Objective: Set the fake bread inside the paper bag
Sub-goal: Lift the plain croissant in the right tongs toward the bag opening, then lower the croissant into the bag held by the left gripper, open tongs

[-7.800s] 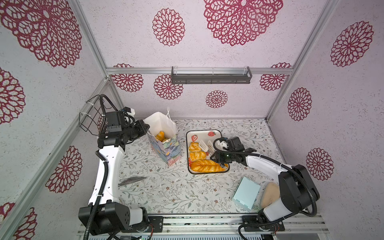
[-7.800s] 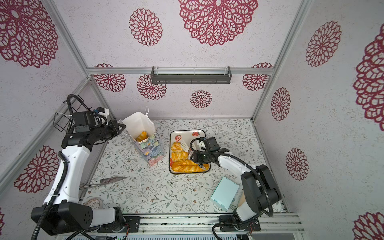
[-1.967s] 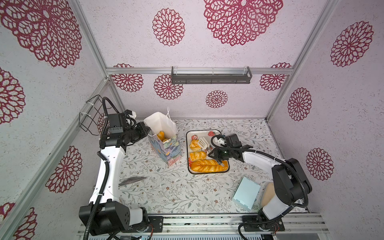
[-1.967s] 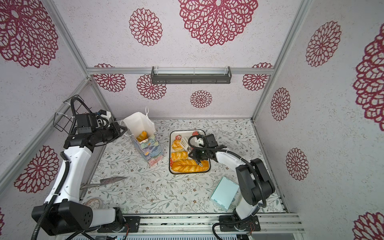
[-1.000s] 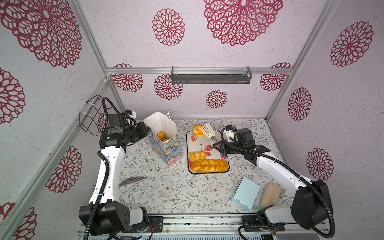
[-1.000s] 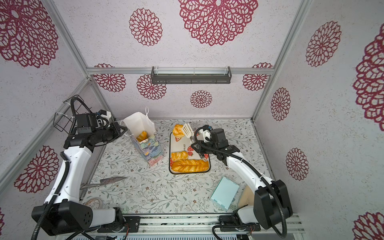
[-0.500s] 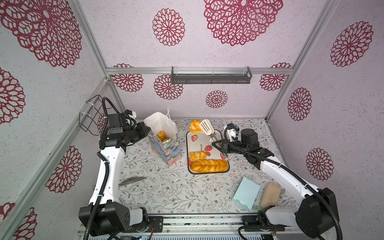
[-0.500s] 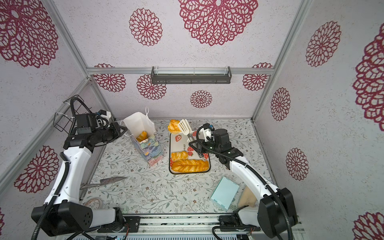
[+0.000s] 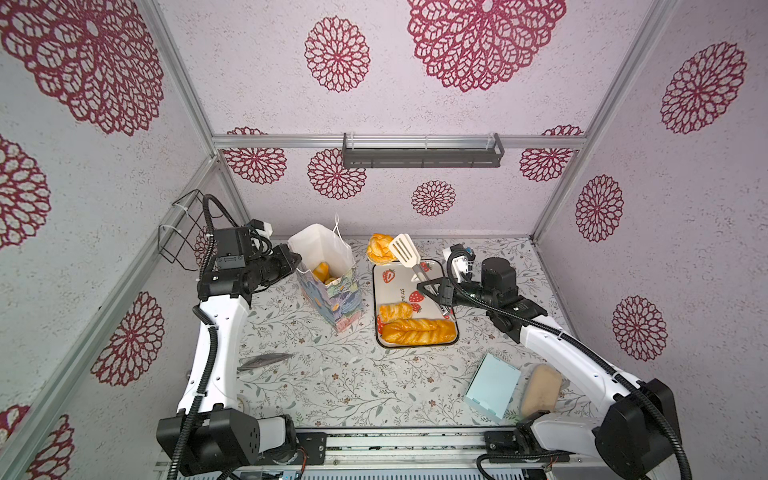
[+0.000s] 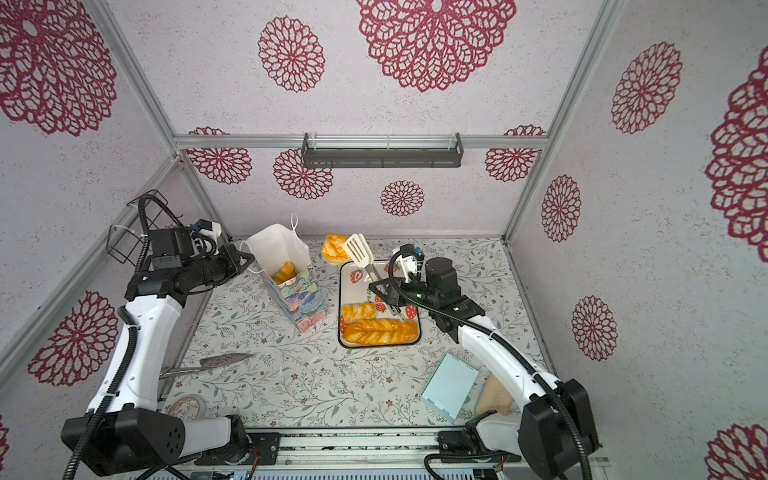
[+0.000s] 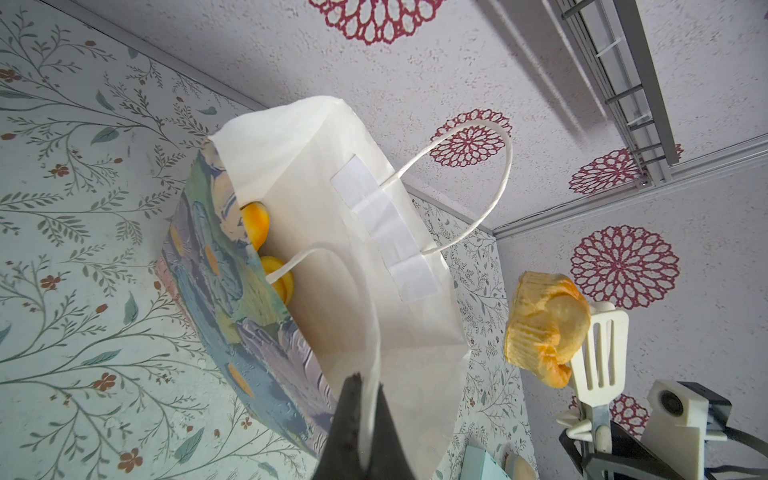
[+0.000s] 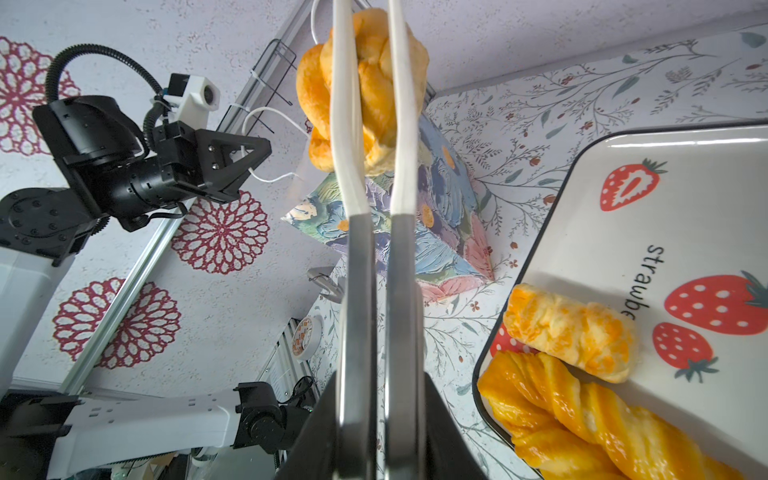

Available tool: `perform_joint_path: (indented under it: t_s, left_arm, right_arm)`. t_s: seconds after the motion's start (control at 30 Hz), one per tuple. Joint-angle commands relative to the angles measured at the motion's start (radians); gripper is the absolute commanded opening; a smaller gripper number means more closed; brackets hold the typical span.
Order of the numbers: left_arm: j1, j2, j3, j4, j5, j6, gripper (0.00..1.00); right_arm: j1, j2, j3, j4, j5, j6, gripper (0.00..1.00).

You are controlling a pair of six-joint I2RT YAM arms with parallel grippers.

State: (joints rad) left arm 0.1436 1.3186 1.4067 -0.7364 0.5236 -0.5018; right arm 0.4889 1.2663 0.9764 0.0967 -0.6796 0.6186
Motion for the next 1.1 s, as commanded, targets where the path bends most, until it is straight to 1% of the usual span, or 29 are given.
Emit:
perform_joint_path:
  t_s: [0.0,0.5,1.07]
  left_arm:
    - [-0.006,-0.022,-0.015,0.015,0.009,0.006,0.03]
    - [-0.005,-0.024,-0.017,0.013,0.008,0.008,0.03]
    - [-0.006,-0.025,-0.018,0.009,0.004,0.009,0.03]
  right_arm:
    - [0.028,-0.017,0.061,0.104,-0.034,0.000,0.28]
    - [0.130,0.090,0.181,0.124,-0.029,-0.014,0.28]
    - [0.174,0.214,0.256,0.170,-0.047,0.016,0.29]
